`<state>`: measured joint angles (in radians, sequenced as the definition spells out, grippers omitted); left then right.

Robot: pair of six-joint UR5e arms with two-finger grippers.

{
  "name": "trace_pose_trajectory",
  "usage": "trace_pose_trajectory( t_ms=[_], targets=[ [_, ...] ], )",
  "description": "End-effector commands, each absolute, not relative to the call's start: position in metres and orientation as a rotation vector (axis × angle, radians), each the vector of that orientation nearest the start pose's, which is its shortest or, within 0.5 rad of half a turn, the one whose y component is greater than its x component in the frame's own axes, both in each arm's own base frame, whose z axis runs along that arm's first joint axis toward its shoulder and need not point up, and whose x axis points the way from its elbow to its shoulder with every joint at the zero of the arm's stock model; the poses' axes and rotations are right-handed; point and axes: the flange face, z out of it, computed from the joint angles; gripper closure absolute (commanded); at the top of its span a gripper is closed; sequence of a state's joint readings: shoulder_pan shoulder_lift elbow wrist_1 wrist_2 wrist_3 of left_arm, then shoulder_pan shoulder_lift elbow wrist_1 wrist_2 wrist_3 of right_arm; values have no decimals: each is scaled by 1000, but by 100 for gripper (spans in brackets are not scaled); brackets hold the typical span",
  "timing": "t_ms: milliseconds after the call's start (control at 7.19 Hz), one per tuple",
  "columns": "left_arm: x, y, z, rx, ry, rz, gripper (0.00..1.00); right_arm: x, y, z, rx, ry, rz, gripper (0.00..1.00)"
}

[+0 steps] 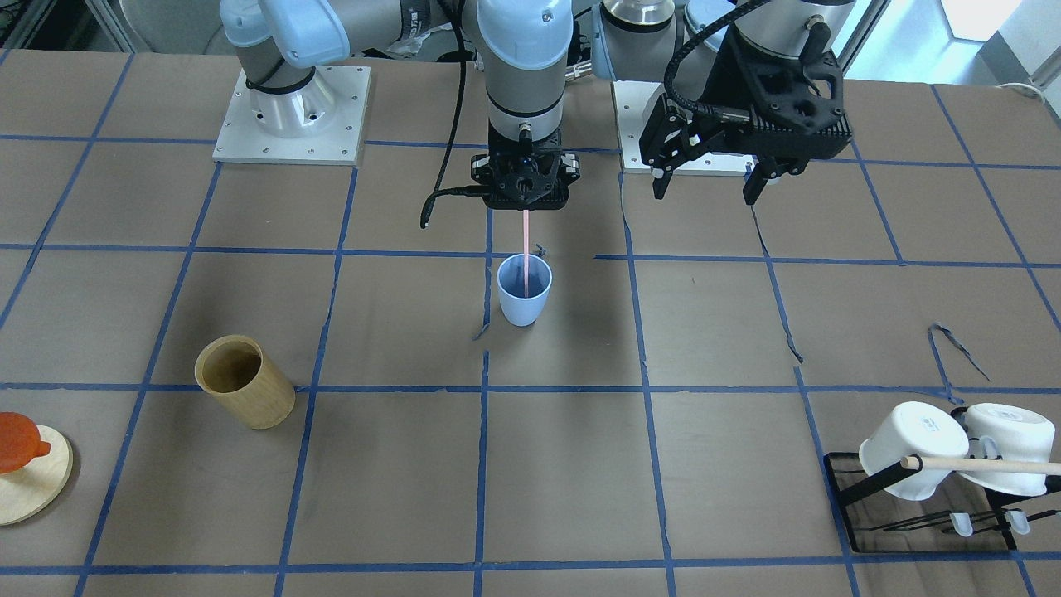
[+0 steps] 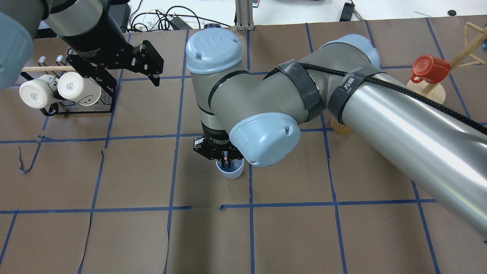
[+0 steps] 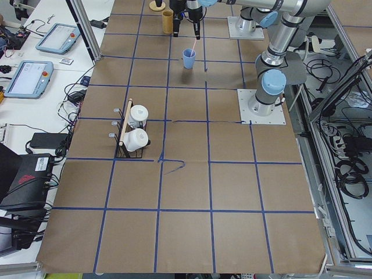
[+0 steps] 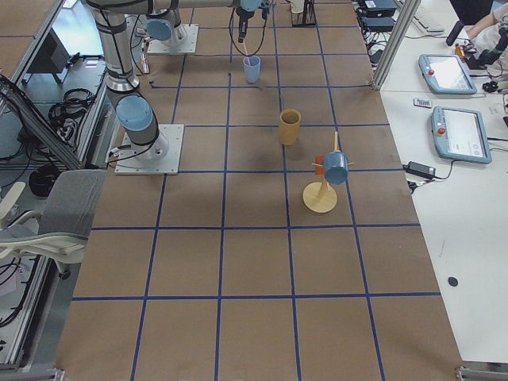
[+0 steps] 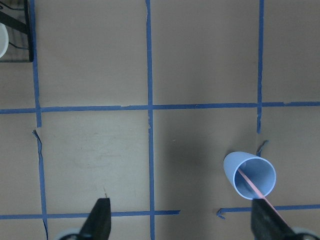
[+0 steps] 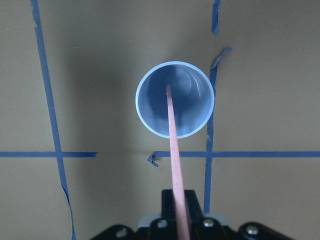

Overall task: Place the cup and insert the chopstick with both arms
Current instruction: 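Lower the pink chopstick into the light blue cup and release it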

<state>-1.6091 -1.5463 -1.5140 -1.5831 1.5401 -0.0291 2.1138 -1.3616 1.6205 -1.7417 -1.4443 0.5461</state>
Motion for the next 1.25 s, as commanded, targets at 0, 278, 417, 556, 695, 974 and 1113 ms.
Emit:
trace_pose_trajectory(
  t_ms=[0, 278, 417, 556, 695, 974, 1113],
  targets=[
    [-155, -481, 527, 16, 3173, -108, 0, 414, -405, 366, -5, 3057, 156, 76],
    [-155, -481, 527, 16, 3171, -108, 0, 414, -410, 372, -9, 3047, 101, 44],
    [-155, -481, 527, 16, 3173, -108, 0, 408, -416, 377, -2, 3071, 66, 34],
    [-155, -481, 527, 16, 3171, -108, 0, 403, -419, 384, -10, 3077, 36, 19],
    [-155, -481, 527, 16, 3173, -108, 0, 396, -432, 398, 17, 3068, 1, 14],
    [-156, -481, 527, 19, 3174, -108, 0, 365, -454, 430, -208, 3107, -131, 0],
    [-155, -481, 527, 16, 3174, -108, 0, 330, -468, 448, -280, 3118, -185, 0]
  ],
)
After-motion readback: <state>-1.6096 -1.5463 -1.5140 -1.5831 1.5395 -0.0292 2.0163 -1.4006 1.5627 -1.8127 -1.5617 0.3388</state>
